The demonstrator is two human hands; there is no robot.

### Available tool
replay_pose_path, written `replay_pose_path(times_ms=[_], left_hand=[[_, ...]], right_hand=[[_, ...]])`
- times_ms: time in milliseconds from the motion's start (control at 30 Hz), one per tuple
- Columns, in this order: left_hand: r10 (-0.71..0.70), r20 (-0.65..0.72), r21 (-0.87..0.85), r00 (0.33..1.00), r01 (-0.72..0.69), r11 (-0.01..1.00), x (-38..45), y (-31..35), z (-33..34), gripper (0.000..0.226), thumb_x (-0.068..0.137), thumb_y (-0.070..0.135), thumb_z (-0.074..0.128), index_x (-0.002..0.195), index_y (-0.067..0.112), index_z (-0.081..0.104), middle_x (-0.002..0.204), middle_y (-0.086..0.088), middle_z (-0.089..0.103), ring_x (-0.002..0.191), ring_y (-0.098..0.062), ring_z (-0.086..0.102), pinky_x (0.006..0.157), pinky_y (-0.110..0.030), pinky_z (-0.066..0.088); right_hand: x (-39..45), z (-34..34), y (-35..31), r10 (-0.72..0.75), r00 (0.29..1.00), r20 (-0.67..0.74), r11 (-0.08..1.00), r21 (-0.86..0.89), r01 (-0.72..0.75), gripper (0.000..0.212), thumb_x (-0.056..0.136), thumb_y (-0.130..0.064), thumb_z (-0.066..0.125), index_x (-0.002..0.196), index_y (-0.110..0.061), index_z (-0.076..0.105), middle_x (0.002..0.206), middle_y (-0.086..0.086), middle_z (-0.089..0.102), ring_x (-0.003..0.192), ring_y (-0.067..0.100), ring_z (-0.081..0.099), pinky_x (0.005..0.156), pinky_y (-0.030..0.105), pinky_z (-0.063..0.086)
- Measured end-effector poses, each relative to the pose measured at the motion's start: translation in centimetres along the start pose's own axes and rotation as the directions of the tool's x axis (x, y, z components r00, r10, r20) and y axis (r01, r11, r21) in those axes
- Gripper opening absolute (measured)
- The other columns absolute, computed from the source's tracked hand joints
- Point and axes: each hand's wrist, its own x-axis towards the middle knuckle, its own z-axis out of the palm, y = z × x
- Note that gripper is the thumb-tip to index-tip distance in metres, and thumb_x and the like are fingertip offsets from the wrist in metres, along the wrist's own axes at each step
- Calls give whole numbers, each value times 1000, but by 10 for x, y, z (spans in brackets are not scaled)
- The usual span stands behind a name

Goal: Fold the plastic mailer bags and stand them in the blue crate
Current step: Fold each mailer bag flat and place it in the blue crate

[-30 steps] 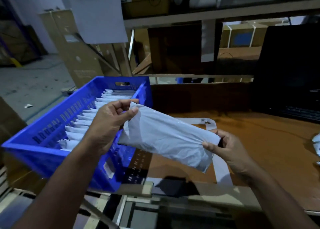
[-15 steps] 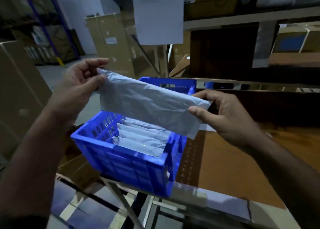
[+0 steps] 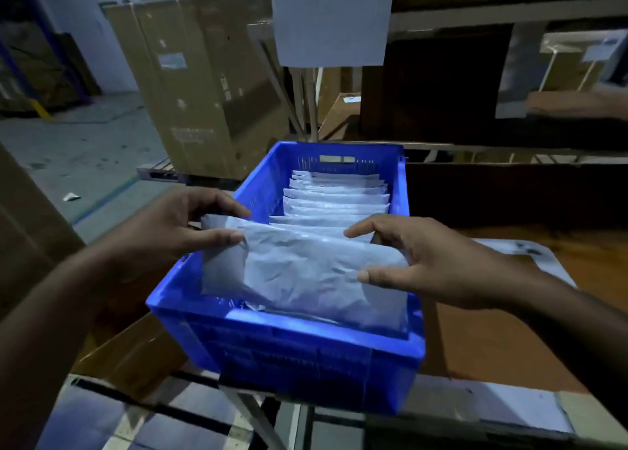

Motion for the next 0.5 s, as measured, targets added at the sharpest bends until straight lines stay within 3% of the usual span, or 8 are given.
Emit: replay_pose_path(times_ms=[133,233,300,367,433,500], left_hand=[[109,-4,-117,994,-108,987,20,-9,24,24,77,22,83,100,25,76,97,7,76,87,-4,67,76,-21,55],[171,-96,-139,981,-184,973,35,-12,34,49,74,22,82,120,23,64,113,5,71,97,-3,65,82,-21,55],[106,-270,-199,957,-164,966,43,-18,34,49,78,29,77,118,19,53,117,1,65,97,-4,64,84,-25,56],[-16,-369,-314,929,-109,943,46,-25,31,29,89,43,63,102,21,48,102,-1,63,89,-7,65,79,-32,59],[-43,-258,-287,965,-34,957,43,-33,29,30,97,45,59,89,18,51,79,4,64,72,-7,63,66,-28,54],[7,65,-113,998,1,994,38,-40,33,36,94,47,69,85,13,59,73,1,67,67,-7,62,63,-27,52]], right_hand=[[14,6,-10,19,998,58,986,-167,-9,51,85,-61,66,129,-37,54,124,-18,62,110,3,59,90,37,53],[22,7,-13,50,999,6,968,-246,-47,37,88,-56,65,119,-37,57,115,-16,65,102,4,61,83,38,55],[22,4,-12,97,993,-65,984,-146,-106,26,89,-49,67,111,-36,60,106,-16,68,93,2,65,75,36,57],[19,1,-10,132,972,-193,990,-12,-137,22,87,-47,68,106,-37,61,97,-18,68,85,-2,66,67,31,56],[15,2,-10,162,946,-280,983,134,-128,22,86,-45,68,105,-37,61,97,-16,70,84,-1,68,66,30,57],[11,7,-11,200,936,-288,963,235,-134,23,87,-41,68,109,-38,61,101,-19,70,87,-1,69,64,28,58]])
